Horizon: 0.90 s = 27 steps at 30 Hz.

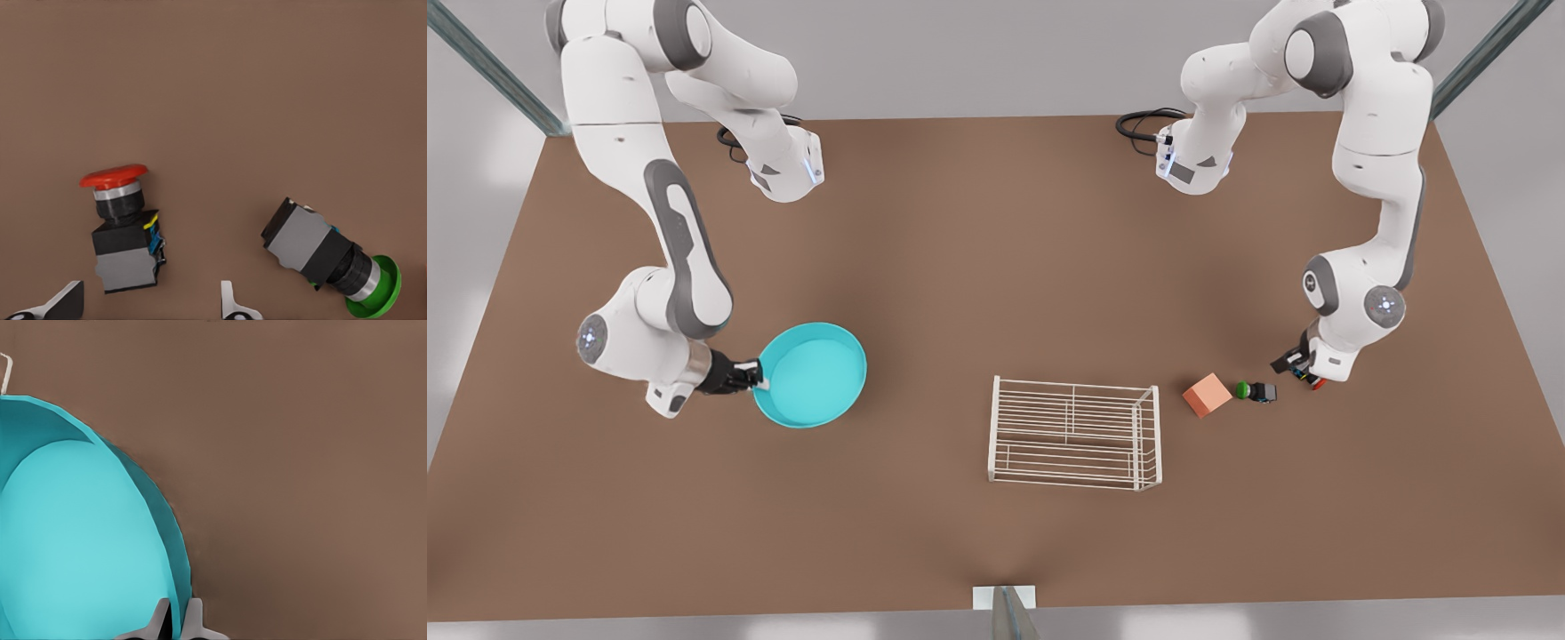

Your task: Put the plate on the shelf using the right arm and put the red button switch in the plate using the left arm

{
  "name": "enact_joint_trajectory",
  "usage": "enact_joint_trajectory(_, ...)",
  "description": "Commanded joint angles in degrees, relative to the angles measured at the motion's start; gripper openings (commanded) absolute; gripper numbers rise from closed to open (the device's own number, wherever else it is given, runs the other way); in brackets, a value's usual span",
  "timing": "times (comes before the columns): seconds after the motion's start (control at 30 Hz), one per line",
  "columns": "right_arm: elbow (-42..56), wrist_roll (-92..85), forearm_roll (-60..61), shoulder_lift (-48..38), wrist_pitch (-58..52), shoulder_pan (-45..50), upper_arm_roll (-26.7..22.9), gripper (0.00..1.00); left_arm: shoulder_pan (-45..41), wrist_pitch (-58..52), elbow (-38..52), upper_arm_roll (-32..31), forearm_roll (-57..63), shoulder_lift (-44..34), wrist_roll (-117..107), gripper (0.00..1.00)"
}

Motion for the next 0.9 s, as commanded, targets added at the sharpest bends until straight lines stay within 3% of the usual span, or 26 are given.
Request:
enact_joint_trajectory(0.0, 0.7, 2.2, -0.5, -0.8, -3.9, 0.1, 1.9, 0.17, 0.1, 7.4, 0.0, 0.1, 0.4, 0.8, 8.2, 1.00)
enact_joint_trajectory(0.13, 4.0, 9.3, -0.5, -2.2, -6.3, 2.6, 5.6, 0.17, 0.1, 9.8, -2.1, 0.4, 0.5, 1.3, 8.4, 1.00)
enact_joint_trajectory(0.5, 21.4, 34.7, -0.5, 4.7, -7.8, 16.7, 5.7, 0.17, 0.5, 12.4, -2.7, 1.4, 0.4, 2.2, 9.2, 1.00)
enact_joint_trajectory(0.57, 25.4, 38.7, -0.8, 7.1, -7.8, 18.1, 5.8, 0.17, 0.5, 12.4, -2.6, 1.4, 0.1, 2.2, 9.2, 0.90)
enact_joint_trajectory(0.63, 30.4, 41.8, -0.9, 10.4, -7.8, 20.2, 6.1, 0.17, 0.5, 12.3, -2.4, 1.4, -0.1, 2.2, 9.0, 0.56)
enact_joint_trajectory(0.67, 32.4, 43.7, -1.1, 12.0, -7.5, 21.2, 6.1, 0.17, 0.4, 12.2, -2.4, 1.4, -0.1, 2.1, 9.0, 0.45)
enact_joint_trajectory(0.73, 36.2, 46.1, -1.1, 14.9, -6.9, 22.5, 6.2, 0.17, 0.4, 11.8, -2.5, 1.4, 0.0, 1.4, 9.1, 0.36)
enact_joint_trajectory(0.87, 43.6, 50.5, -1.1, 21.2, -3.4, 26.5, 5.9, 0.17, 0.3, 2.4, 1.1, 0.9, -0.2, -3.1, 8.6, 0.36)
